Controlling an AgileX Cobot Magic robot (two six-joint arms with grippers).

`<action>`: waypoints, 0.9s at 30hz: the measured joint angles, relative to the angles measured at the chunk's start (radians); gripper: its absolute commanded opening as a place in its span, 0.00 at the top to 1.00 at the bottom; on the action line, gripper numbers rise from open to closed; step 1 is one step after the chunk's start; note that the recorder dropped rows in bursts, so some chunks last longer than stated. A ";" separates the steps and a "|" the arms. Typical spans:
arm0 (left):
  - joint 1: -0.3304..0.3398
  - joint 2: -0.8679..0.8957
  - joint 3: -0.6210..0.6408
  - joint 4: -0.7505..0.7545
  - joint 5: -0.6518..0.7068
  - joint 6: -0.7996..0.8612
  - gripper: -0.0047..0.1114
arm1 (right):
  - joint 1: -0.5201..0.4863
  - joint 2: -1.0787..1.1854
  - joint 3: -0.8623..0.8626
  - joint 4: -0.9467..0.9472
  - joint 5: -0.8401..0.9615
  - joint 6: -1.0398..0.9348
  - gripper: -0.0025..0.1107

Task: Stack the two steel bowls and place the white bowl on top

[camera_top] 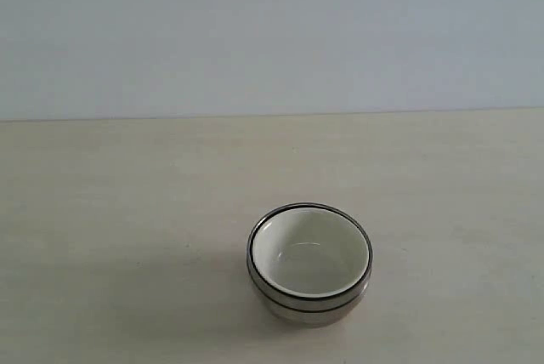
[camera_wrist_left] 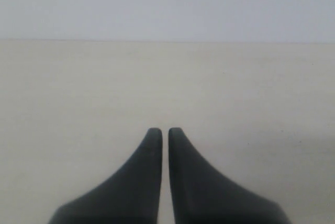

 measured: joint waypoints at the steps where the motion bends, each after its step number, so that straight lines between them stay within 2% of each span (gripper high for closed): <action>1: 0.000 0.000 0.000 0.000 0.000 0.000 0.93 | -0.045 -0.020 0.015 -0.023 -0.010 0.024 0.98; 10: 0.000 0.000 0.000 0.000 0.000 0.000 0.93 | -0.405 -0.042 0.065 -0.015 -0.128 0.067 0.98; 14: 0.000 0.000 0.000 0.000 0.000 0.000 0.93 | -0.501 -0.042 0.099 -0.007 -0.146 0.057 0.98; 20: 0.000 0.000 0.000 0.000 0.000 0.000 0.93 | -0.526 -0.041 0.215 0.016 -0.220 0.050 0.98; 27: 0.000 0.000 0.000 0.000 0.000 0.000 0.93 | -0.526 -0.040 0.412 0.032 -0.380 0.161 0.98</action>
